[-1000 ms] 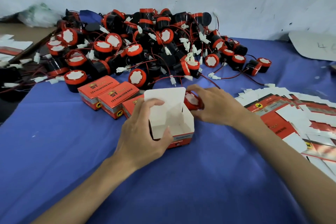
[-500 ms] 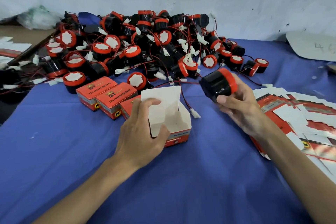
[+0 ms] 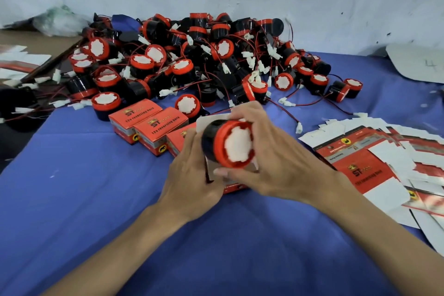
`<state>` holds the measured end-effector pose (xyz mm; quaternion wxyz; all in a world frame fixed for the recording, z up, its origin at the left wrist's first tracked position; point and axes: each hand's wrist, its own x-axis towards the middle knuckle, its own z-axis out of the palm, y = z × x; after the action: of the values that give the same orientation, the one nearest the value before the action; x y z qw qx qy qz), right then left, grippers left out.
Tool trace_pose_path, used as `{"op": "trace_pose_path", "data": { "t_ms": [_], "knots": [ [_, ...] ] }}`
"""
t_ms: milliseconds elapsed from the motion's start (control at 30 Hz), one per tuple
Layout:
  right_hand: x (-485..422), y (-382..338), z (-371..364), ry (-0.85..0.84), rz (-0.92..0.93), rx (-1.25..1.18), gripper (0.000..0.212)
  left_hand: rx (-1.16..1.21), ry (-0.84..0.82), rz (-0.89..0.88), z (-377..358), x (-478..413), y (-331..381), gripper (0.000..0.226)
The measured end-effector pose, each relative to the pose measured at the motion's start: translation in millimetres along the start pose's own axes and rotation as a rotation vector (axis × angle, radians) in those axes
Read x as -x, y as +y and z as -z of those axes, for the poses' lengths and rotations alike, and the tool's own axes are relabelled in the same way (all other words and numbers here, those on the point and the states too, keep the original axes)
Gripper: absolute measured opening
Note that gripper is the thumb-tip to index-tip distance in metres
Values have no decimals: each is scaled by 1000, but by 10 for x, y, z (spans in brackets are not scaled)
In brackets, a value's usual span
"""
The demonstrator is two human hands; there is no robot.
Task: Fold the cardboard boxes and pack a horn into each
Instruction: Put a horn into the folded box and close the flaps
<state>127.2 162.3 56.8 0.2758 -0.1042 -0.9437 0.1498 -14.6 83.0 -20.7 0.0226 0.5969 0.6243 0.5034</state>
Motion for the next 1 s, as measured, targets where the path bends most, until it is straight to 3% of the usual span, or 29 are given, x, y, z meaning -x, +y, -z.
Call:
{"op": "trace_pose_path", "data": {
  "t_ms": [67,300,400,500,600,733,1000],
  "knots": [
    [-31,30,-5,-109,45,84,66,98,-20,-19,13,-9,2,49],
    [-31,164,85,-283,-112,431,81,396,-55,151,70,-6,11,47],
    [36,173,29,-313,-122,417,77,410,-62,164,81,-1,23,47],
    [79,175,-7,-314,-149,301,58,423,-34,222,75,6,74,40],
    [93,165,15,-335,-173,224,48,317,-15,217,42,12,113,38],
    [98,122,20,-319,-192,354,43,206,-21,199,19,11,131,40],
    [31,174,-19,-382,-236,444,34,356,-20,293,-17,5,165,40]
  ]
}}
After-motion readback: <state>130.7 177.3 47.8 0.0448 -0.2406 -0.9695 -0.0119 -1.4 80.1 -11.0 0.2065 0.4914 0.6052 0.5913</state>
